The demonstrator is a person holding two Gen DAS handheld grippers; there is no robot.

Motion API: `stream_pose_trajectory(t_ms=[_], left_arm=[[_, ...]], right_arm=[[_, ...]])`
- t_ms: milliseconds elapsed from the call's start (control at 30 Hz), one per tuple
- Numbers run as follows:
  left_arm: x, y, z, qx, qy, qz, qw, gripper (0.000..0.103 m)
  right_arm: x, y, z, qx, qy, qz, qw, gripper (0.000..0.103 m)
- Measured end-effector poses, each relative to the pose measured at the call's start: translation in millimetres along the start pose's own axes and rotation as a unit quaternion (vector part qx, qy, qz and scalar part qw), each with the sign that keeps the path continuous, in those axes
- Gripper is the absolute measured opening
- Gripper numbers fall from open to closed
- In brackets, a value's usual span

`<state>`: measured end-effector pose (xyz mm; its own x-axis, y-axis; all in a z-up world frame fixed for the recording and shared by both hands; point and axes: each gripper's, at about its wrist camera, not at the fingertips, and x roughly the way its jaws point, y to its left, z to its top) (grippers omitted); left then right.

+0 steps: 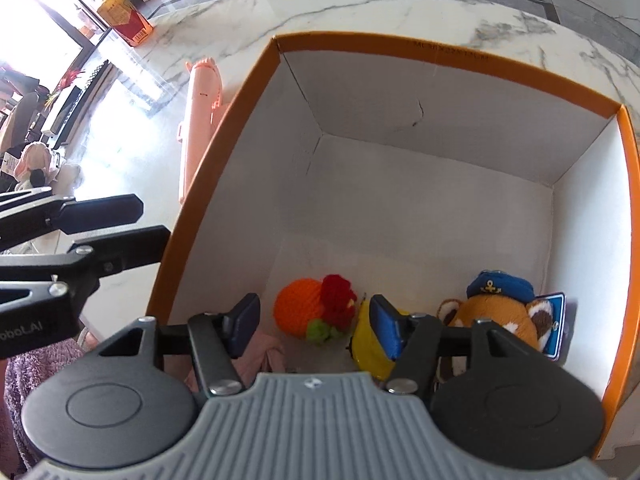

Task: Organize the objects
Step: 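Lower the tape measure with the left gripper while the right lowers the crochet ball, releasing both, then move both grippers back toward the pink selfie stick and white box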

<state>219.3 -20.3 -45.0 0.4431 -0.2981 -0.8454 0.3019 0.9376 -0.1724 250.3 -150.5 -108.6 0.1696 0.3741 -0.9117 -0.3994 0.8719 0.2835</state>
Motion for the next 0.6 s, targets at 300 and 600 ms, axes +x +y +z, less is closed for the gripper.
stream_pose_trajectory(t_ms=[300,600], left_arm=[[4.8,0.5,1.6,-0.008,0.005,0.002,1.0,0.046],[11.1,3.6,0.9,-0.009,0.011,0.007,0.9999,0.043]], right_arm=[[20.4,-4.4,18.7,0.004,-0.017,0.013,1.0,0.044],[35.6,-13.2,3.2,0.013,0.031,-0.024,0.999,0.009]])
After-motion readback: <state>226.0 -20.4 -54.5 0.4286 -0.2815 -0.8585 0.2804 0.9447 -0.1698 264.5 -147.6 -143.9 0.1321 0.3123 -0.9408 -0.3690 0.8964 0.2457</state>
